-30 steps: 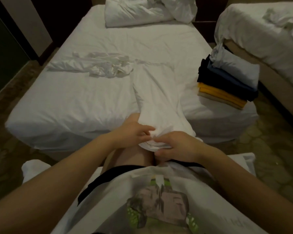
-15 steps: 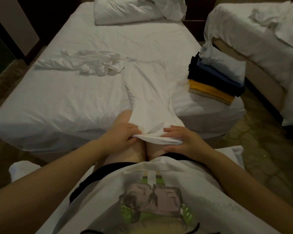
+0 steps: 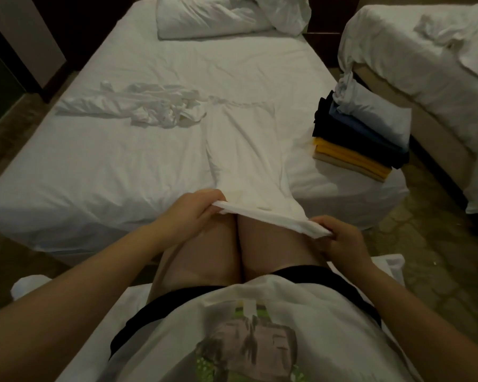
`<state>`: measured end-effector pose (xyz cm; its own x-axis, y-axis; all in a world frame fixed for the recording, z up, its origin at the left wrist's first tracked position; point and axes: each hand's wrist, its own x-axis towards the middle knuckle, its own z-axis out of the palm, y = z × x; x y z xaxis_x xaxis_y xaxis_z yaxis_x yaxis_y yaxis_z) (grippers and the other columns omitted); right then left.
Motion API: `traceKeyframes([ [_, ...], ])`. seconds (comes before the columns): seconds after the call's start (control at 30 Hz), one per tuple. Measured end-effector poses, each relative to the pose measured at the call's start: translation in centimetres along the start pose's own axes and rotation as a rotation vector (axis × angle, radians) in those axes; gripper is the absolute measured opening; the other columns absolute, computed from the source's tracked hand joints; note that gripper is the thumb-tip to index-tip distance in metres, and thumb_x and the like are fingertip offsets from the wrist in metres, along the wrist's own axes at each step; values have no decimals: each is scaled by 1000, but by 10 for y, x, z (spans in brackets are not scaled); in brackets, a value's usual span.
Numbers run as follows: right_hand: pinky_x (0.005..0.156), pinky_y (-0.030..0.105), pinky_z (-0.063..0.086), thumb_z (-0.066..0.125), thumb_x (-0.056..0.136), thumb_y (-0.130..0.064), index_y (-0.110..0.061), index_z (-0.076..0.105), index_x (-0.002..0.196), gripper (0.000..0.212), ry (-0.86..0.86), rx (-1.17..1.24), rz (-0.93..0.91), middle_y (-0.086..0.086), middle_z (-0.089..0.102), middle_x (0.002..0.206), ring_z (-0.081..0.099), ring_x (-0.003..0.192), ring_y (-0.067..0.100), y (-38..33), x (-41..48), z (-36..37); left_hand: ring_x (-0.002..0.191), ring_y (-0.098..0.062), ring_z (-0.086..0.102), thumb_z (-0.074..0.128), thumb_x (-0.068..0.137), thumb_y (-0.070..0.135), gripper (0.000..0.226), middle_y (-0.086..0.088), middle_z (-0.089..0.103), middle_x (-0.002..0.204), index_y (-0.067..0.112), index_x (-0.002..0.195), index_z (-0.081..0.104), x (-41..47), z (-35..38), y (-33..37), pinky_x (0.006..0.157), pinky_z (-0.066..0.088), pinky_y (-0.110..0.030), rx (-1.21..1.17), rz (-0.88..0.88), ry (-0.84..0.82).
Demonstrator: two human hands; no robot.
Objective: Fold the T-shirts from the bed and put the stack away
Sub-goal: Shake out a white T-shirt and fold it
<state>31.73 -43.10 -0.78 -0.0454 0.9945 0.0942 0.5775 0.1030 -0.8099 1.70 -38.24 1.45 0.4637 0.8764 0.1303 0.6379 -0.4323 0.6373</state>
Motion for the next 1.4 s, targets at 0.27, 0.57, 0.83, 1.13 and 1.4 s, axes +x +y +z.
traceKeyframes([
  [0.27, 56, 9, 44, 63, 86, -4, -22, 65, 82, 19, 107, 164, -4, -8, 61, 75, 56, 62, -6, -35, 128, -32, 68, -6, 57, 72, 67, 46, 40, 2, 62, 74, 13, 88, 66, 77, -45, -8, 62, 44, -19, -700, -224, -64],
  [0.57, 62, 22, 44, 68, 82, -9, -23, 62, 68, 21, 87, 247, 140, -6, 57, 66, 52, 63, 6, -29, 328, -5, 78, -19, 70, 93, 31, 34, 66, -7, 73, 90, 14, 91, 76, 217, -82, -87, 61, 57, -27, -1369, -511, -144],
  [0.83, 57, 17, 45, 68, 79, -19, -19, 63, 91, 13, -13, 93, 390, 0, 62, 87, 57, 73, 15, 65, 524, 80, 64, -21, 70, 47, 92, 19, 27, -11, 73, 75, 1, 104, 64, 361, -42, -230, 51, 56, -28, -1454, -1003, 117],
  [1.13, 62, 18, 46, 70, 82, -28, -22, 63, 104, 24, 49, 318, 419, -7, 61, 87, 59, 72, 5, 110, 540, 100, 91, -22, 69, 72, 66, 49, 45, -6, 72, 104, 20, 100, 75, 334, -12, -265, 67, 59, -38, -1732, -810, 215],
  [1.4, 66, 14, 48, 62, 84, -15, -21, 59, 98, 16, 165, 353, 395, -7, 62, 86, 58, 76, 9, 86, 514, 103, 87, -15, 68, 58, 86, 8, 22, -3, 72, 97, 11, 107, 64, 334, 2, -199, 72, 55, -26, -1257, -848, 512],
])
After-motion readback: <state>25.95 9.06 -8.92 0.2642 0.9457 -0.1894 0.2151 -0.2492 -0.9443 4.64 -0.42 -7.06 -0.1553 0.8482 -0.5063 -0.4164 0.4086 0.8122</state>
